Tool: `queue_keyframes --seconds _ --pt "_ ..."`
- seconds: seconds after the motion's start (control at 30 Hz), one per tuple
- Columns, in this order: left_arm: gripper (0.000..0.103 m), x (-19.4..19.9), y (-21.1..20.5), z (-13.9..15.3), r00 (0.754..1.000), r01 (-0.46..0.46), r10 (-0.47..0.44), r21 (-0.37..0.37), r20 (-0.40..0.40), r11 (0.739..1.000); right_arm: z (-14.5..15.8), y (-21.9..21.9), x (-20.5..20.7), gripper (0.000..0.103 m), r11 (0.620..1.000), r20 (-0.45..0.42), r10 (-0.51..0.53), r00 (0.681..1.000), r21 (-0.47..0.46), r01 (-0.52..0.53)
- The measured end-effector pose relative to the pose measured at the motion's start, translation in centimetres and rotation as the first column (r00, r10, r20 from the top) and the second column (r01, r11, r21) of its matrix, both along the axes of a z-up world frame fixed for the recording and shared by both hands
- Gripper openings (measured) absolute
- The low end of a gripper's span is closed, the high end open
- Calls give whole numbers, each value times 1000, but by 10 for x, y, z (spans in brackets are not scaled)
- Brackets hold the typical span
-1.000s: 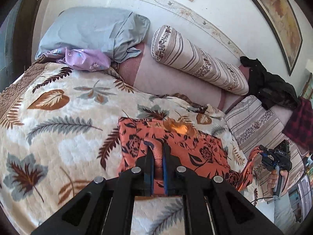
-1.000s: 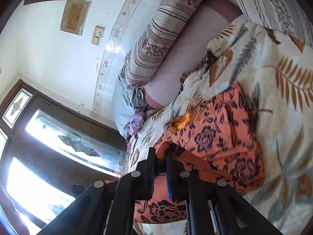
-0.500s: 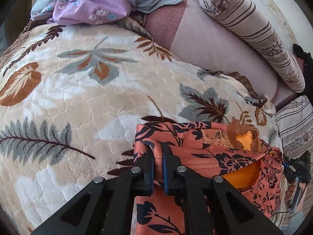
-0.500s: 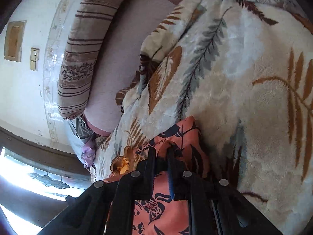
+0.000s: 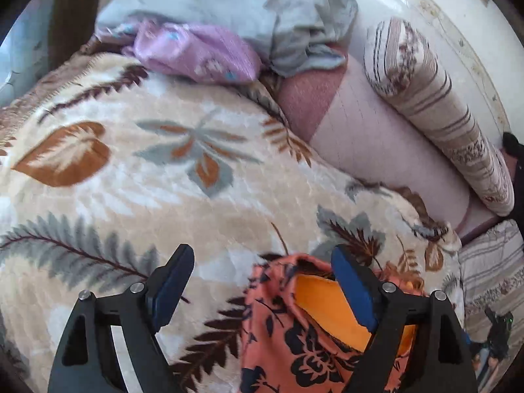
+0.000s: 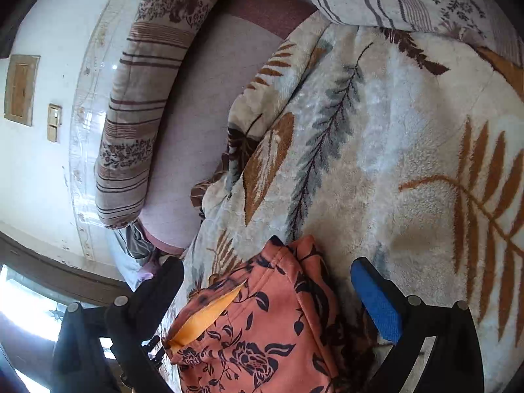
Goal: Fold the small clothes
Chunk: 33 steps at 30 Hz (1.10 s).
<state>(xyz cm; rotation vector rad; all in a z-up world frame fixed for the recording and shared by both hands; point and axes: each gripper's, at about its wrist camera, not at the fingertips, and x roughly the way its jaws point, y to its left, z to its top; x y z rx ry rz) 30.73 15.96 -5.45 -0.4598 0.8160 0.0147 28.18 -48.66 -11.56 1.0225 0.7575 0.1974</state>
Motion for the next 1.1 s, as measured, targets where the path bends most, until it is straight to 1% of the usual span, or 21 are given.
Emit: queue_keyframes --seconds 0.07,0.13,0.23,0.27,0.33,0.4,0.43,0.47,0.5,0.53,0.57,0.6,0.7,0.77,0.83,0.9,0.97,1.0,1.03,1.07,1.1 --pt "86 -14 16 7 1000 -5 6 -28 9 1000 -1 9 -15 103 995 -29 87 996 -40 -88" --pt "86 -34 24 4 999 42 -42 -74 -10 996 -4 24 -33 103 975 -72 178 981 -121 -186" --pt "86 -70 7 -11 985 166 -167 -25 -40 986 -12 52 -56 100 924 -116 281 953 -235 -301" --pt "86 -80 -3 -21 976 210 -210 -11 -57 978 -17 60 -58 97 907 -139 302 943 -261 -329" --pt "86 -91 -28 -43 949 296 -294 -4 -116 955 -30 73 -56 79 881 -201 325 924 -292 -373" --pt "86 -92 -57 -70 907 372 -365 -9 -211 928 -32 82 -55 75 857 -221 310 925 -357 -372" --pt "86 -93 -71 -73 911 378 -353 92 -215 921 -32 85 -52 67 848 -242 301 922 -375 -375" --pt "80 -95 -84 -70 915 386 -352 176 -196 906 -30 88 -50 59 842 -266 289 920 -387 -376" --pt "52 -91 -94 -68 903 416 -379 188 -201 890 -29 90 -50 30 838 -282 295 913 -382 -388" --pt "37 -84 -96 -65 902 409 -375 145 -216 901 -24 94 -50 21 835 -285 299 911 -383 -394" --pt "26 -77 -96 -59 905 383 -352 97 -240 919 -17 100 -53 20 823 -286 295 912 -409 -395" --pt "23 -74 -96 -51 910 366 -336 89 -243 926 -7 105 -56 19 818 -275 296 915 -422 -391" --pt "22 -84 -98 -11 923 366 -344 118 -171 923 32 108 -77 18 840 -192 287 938 -421 -343" --pt "22 -101 -95 18 927 369 -354 130 -121 920 60 107 -97 17 844 -146 297 944 -422 -331" --pt "22 -127 -92 42 920 390 -380 155 -91 908 85 107 -126 17 834 -114 312 943 -443 -329" --pt "22 -159 -84 54 911 412 -404 148 -80 899 97 104 -161 17 834 -100 323 941 -440 -333" --pt "23 -193 -75 48 907 419 -410 112 -97 901 88 99 -200 17 836 -126 337 933 -416 -358" --pt "27 -210 -72 35 902 427 -416 94 -116 899 77 98 -217 18 838 -151 343 927 -398 -375" --pt "30 -225 -69 16 894 437 -423 79 -149 896 60 96 -231 24 846 -184 344 921 -366 -389" --pt "35 -237 -68 -8 883 448 -429 63 -191 892 35 94 -246 26 852 -224 344 912 -335 -403" --pt "42 -245 -65 -34 874 443 -418 52 -249 895 6 91 -258 41 853 -277 343 898 -307 -421"
